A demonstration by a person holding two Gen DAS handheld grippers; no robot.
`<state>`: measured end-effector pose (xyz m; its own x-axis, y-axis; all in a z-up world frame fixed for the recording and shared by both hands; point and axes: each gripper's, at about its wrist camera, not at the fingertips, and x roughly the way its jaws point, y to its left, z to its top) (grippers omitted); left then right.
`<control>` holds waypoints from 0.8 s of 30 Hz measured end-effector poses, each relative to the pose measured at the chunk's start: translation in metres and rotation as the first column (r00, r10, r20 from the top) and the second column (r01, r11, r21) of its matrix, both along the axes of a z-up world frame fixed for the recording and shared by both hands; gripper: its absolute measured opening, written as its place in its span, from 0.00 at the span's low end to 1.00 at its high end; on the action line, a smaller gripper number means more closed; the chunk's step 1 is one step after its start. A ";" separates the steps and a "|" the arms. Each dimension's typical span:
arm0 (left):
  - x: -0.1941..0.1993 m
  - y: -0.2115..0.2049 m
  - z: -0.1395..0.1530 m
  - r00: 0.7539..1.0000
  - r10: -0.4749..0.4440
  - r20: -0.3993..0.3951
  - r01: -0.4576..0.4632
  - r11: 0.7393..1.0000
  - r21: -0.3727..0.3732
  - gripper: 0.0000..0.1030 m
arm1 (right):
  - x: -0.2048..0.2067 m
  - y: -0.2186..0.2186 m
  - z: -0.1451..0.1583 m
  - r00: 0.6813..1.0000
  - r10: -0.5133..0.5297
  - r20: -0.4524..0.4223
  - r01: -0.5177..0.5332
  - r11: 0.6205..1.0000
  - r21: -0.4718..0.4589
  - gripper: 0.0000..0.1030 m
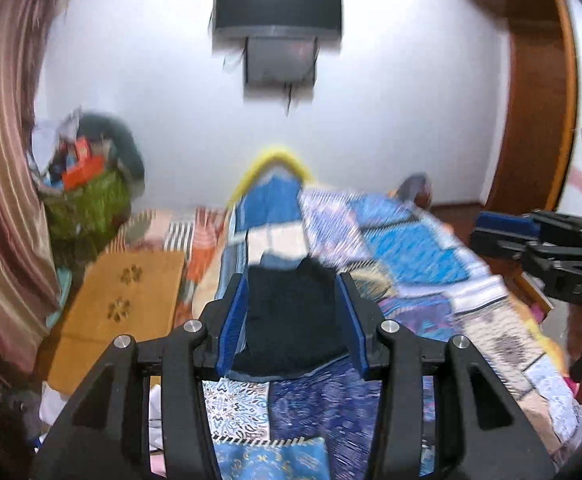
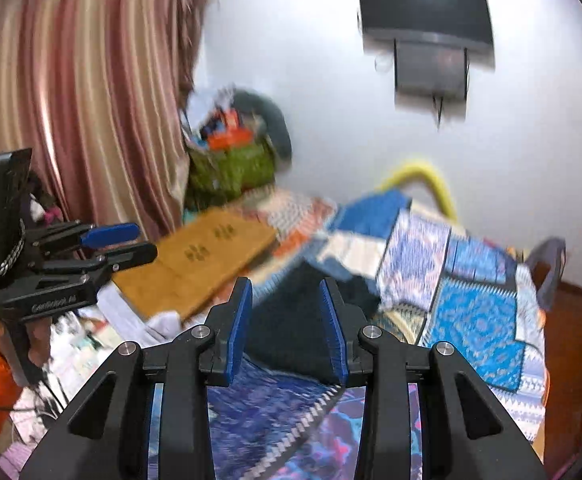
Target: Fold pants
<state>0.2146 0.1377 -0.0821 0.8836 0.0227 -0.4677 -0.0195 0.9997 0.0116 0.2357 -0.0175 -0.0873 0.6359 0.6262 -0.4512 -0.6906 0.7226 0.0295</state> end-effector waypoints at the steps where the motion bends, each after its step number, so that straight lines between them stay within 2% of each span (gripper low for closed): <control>1: -0.019 -0.007 0.008 0.999 0.003 0.042 -0.003 1.000 0.007 0.44 | -0.013 -0.002 0.005 1.000 0.000 0.020 0.000 1.000 0.023 0.31; 6: -0.094 -0.038 0.027 0.979 0.023 0.201 -0.034 0.998 0.049 0.44 | -0.069 -0.021 0.011 0.995 -0.035 0.089 0.024 0.992 0.126 0.31; 8: -0.114 -0.047 0.030 0.970 0.037 0.239 -0.052 0.997 0.057 0.51 | -0.082 -0.023 0.012 0.993 -0.041 0.107 0.023 0.986 0.166 0.31; 10: -0.132 -0.058 0.031 0.957 0.052 0.286 -0.074 0.995 0.066 0.65 | -0.100 -0.026 0.012 0.989 -0.057 0.136 0.028 0.979 0.203 0.31; 12: -0.143 -0.065 0.032 0.949 0.051 0.310 -0.075 0.995 0.067 0.72 | -0.112 -0.027 0.012 0.983 -0.073 0.168 0.033 0.973 0.227 0.31; 13: -0.145 -0.067 0.032 0.948 0.050 0.314 -0.073 0.995 0.063 0.80 | -0.118 -0.027 0.012 0.981 -0.076 0.180 0.032 0.971 0.236 0.35; 14: -0.148 -0.070 0.032 0.946 0.051 0.320 -0.072 0.996 0.054 0.85 | -0.122 -0.027 0.012 0.979 -0.081 0.187 0.033 0.969 0.245 0.45; 15: -0.149 -0.071 0.032 0.944 0.054 0.327 -0.074 0.996 0.050 0.93 | -0.129 -0.029 0.013 0.977 -0.091 0.195 0.038 0.965 0.259 0.51; 16: -0.153 -0.073 0.032 0.937 0.058 0.344 -0.080 0.996 0.051 0.98 | -0.133 -0.032 0.012 0.974 -0.105 0.203 0.047 0.961 0.272 0.62; 20: -0.164 -0.081 0.032 0.932 0.032 0.360 -0.066 0.995 0.082 0.99 | -0.141 -0.035 0.012 0.959 -0.154 0.239 0.081 0.954 0.289 0.84; 21: -0.168 -0.083 0.032 0.931 0.033 0.364 -0.067 0.994 0.082 1.00 | -0.142 -0.036 0.012 0.954 -0.166 0.248 0.091 0.953 0.288 0.85; 23: -0.170 -0.083 0.032 0.932 0.031 0.362 -0.063 0.995 0.077 1.00 | -0.147 -0.038 0.013 0.946 -0.191 0.263 0.110 0.950 0.292 0.96; 24: -0.170 -0.083 0.031 0.933 0.031 0.360 -0.060 0.996 0.069 1.00 | -0.149 -0.039 0.014 0.942 -0.200 0.270 0.118 0.949 0.292 0.99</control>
<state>0.0444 0.0552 -0.0511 0.9892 0.0900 -0.1158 -0.0819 0.9940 0.0730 0.0863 -0.0562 -0.0737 0.8151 0.5763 -0.0594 -0.5741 0.8172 0.0511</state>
